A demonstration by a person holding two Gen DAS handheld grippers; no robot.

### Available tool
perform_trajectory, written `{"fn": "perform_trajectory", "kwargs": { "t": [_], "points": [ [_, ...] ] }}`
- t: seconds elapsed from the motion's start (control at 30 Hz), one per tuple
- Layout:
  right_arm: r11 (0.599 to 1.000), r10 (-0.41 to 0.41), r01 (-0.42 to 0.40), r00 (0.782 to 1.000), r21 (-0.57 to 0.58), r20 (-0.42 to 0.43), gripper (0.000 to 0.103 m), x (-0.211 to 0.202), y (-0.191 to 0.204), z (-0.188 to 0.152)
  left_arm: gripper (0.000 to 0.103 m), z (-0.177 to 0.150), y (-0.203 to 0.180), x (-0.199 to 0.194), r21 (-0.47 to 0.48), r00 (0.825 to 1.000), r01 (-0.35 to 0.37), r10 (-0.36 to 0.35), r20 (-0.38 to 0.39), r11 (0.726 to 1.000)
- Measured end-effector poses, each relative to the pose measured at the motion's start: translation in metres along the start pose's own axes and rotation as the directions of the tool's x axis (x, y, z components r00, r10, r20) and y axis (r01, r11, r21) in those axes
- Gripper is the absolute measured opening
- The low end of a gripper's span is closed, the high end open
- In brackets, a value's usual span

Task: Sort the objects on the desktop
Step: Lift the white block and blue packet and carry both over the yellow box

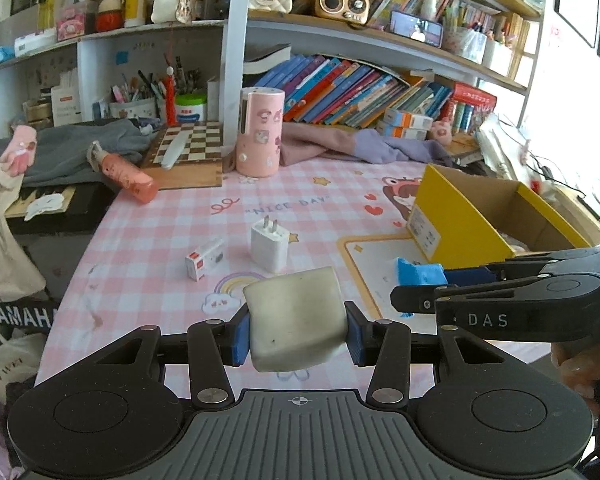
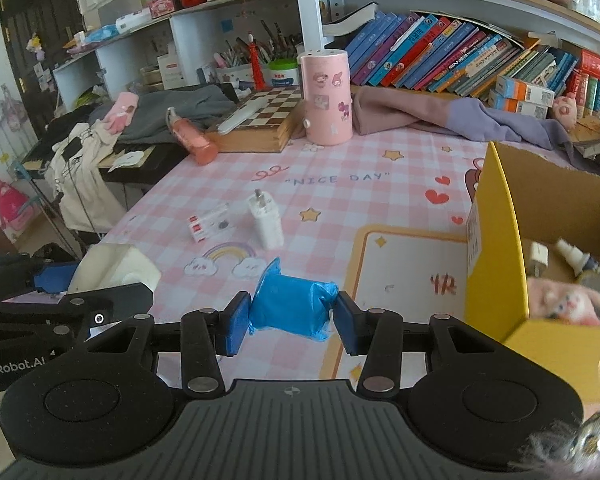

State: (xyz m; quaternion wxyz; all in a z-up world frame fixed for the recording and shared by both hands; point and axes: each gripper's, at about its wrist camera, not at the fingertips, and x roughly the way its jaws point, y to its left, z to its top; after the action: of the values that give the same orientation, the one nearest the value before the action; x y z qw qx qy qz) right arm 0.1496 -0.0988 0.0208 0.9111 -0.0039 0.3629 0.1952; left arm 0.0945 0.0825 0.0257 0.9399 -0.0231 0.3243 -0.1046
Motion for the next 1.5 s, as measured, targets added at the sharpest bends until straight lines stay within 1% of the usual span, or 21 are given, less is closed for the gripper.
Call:
{"fn": "perform_trajectory", "kwargs": {
  "t": [0.37,0.53,0.7,0.93,1.17,1.5],
  "points": [
    [1.000,-0.003,0.003,1.000,0.018,-0.005,0.042,-0.037,0.022,-0.039,0.044,-0.030,-0.005,-0.038,0.011,1.000,0.013,-0.013,0.005,1.000],
    [0.999,-0.008,0.008,1.000,0.033,-0.004,0.042,-0.050,0.031,-0.055,0.044,-0.042,-0.008,-0.054,0.023,1.000,0.030,-0.030,0.006,0.999],
    [0.999,-0.016,0.016,1.000,0.047,-0.011,0.042,-0.062,0.036,-0.070,0.044,-0.049,-0.009,-0.063,0.015,0.999,0.051,-0.051,0.008,0.999],
    [0.996,-0.041,0.043,0.999,0.073,-0.022,0.042,-0.074,0.034,-0.082,0.044,-0.053,-0.021,-0.064,0.045,0.995,0.104,-0.104,-0.005,0.994],
    [0.991,-0.078,0.080,0.997,0.112,-0.023,0.042,-0.085,0.024,-0.092,0.044,-0.054,-0.035,-0.058,0.086,0.986,0.164,-0.162,-0.030,0.983],
    [0.974,-0.152,0.154,0.988,0.168,-0.021,0.042,-0.098,0.010,-0.102,0.044,-0.051,-0.060,-0.047,0.172,0.965,0.260,-0.252,-0.069,0.950]
  ]
}}
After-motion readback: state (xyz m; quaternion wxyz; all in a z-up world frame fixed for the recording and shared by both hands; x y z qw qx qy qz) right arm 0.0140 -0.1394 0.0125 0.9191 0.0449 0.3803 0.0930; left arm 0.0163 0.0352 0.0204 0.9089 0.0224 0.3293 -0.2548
